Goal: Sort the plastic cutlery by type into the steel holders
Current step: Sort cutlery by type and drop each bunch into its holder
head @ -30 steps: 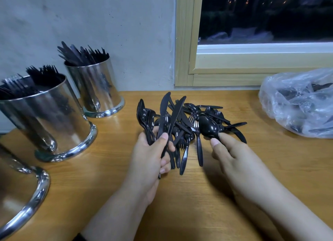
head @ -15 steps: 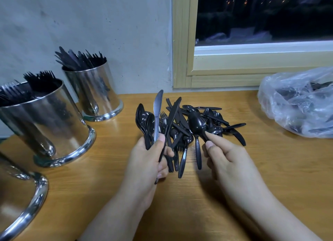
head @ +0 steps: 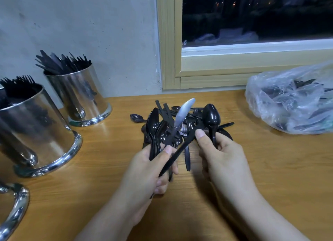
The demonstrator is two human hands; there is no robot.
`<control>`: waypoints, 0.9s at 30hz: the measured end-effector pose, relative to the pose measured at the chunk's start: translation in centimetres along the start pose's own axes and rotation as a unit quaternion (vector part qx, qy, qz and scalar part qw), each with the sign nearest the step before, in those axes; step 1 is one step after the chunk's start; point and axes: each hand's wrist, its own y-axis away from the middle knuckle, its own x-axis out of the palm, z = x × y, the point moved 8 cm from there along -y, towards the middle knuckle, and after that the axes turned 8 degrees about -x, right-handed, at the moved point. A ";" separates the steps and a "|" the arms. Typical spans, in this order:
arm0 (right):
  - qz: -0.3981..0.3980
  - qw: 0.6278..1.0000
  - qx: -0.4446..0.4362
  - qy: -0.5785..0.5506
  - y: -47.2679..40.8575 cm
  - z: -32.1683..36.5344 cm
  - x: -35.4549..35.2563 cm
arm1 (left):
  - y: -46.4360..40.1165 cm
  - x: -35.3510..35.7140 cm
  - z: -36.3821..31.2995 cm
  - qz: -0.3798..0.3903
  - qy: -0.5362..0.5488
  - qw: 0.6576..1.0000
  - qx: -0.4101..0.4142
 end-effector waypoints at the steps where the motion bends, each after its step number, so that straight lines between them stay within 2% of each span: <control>1: -0.004 1.000 0.010 -0.004 0.1 -0.2 0.0 | 0.1 0.3 0.0 0.009 -0.004 1.000 -0.001; 7: -0.051 0.990 0.051 -0.122 0.0 -1.0 -0.1 | 0.2 0.8 0.0 0.013 -0.002 1.000 -0.014; 17: -0.020 0.989 0.040 -0.137 -0.3 -0.5 0.0 | 1.0 1.8 0.1 0.069 -0.098 0.992 -0.046; 20: -0.024 0.989 0.059 -0.133 -0.4 -0.8 -0.1 | 0.9 1.6 -0.4 0.032 -0.102 0.994 -0.017; 24: -0.010 0.990 0.073 -0.118 -0.3 -1.2 0.2 | 0.8 0.8 -0.7 0.002 -0.032 0.999 0.000; 27: 0.026 0.991 0.073 -0.108 0.0 -0.9 0.8 | 0.8 2.0 -0.2 0.083 -0.020 0.996 -0.037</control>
